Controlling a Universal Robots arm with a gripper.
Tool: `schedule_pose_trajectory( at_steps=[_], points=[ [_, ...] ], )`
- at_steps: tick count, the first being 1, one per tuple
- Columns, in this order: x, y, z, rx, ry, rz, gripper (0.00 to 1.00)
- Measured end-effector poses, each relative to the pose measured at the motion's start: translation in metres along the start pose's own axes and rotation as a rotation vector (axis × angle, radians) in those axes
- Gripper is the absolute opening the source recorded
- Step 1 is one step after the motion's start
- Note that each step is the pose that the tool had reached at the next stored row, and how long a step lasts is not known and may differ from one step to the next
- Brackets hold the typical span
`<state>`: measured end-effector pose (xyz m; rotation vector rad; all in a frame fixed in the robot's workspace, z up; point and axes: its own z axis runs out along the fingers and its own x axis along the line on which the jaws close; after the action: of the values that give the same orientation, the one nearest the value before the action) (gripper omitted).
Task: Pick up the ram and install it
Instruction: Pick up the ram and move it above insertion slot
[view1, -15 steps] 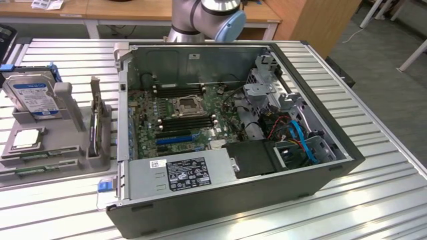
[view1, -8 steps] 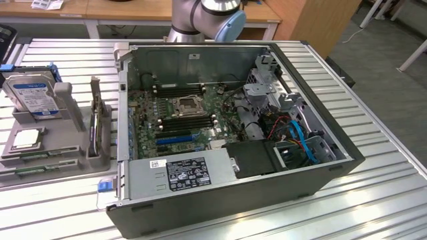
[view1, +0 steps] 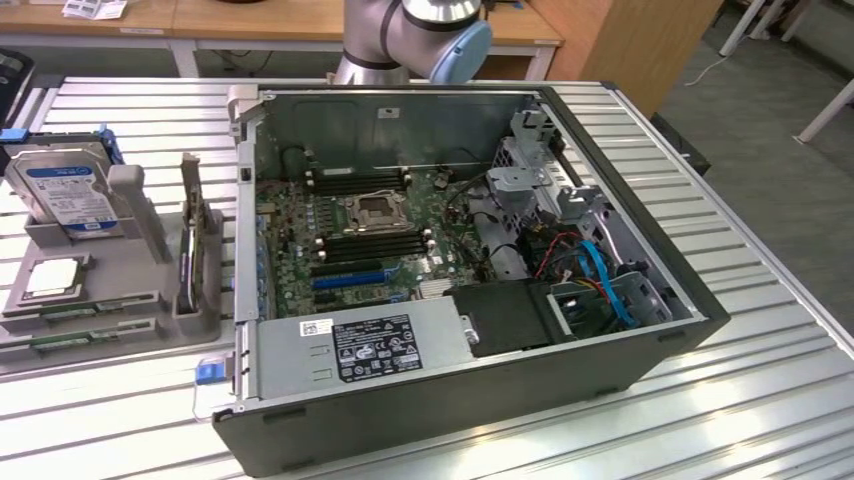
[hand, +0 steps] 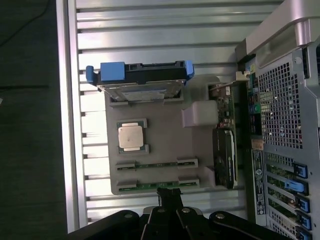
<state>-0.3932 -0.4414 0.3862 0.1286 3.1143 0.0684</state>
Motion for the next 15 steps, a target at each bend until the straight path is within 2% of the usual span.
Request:
schedule_pose_trajectory(
  at_steps=[15],
  points=[
    [0.0000,0.0000,0.0004,-0.0011,0.0061,-0.126,0.10]
  ],
)
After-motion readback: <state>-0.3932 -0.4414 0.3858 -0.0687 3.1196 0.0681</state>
